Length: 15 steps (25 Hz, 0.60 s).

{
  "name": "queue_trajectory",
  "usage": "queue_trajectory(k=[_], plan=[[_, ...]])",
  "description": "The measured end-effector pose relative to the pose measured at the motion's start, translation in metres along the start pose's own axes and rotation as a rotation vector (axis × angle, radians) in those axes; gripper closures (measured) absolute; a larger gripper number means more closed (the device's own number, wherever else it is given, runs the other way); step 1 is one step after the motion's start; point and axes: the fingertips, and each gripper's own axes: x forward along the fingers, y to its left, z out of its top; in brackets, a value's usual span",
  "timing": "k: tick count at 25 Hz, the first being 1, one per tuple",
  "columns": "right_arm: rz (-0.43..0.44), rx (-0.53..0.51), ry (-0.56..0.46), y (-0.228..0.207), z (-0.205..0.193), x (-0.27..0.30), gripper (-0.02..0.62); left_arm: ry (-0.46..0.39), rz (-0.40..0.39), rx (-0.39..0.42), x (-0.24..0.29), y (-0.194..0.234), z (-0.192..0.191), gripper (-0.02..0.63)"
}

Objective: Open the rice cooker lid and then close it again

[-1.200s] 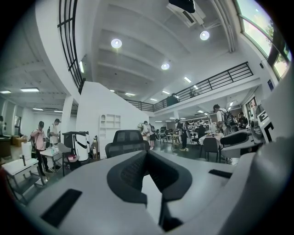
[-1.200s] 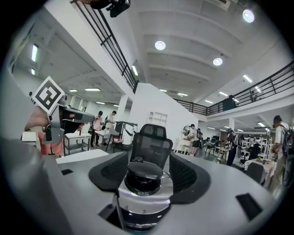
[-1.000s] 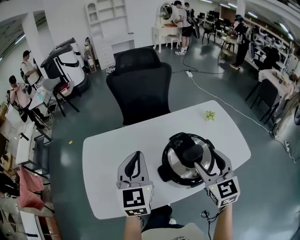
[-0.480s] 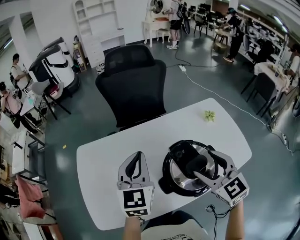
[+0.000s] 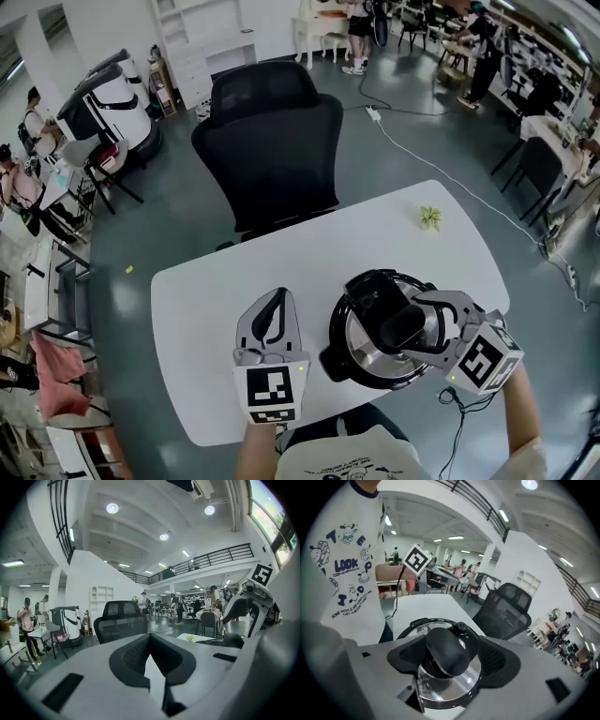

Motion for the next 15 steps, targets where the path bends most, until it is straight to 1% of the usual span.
queue_trajectory(k=[4, 7, 11, 15], plan=[[0.145, -0.125, 0.102, 0.005, -0.007, 0.014, 0.233, 0.017, 0.026, -0.001, 0.004, 0.006, -0.004, 0.592], [0.232, -0.213, 0.158, 0.01, -0.013, 0.021, 0.233, 0.035, 0.041, -0.014, 0.004, 0.002, -0.01, 0.592], [0.314, -0.328, 0.223, 0.01, -0.026, 0.03, 0.239, 0.058, 0.062, -0.03, 0.008, -0.004, -0.021, 0.592], [0.393, -0.397, 0.281, 0.011, -0.032, 0.037, 0.247, 0.075, 0.084, -0.038, 0.006, -0.006, -0.026, 0.592]])
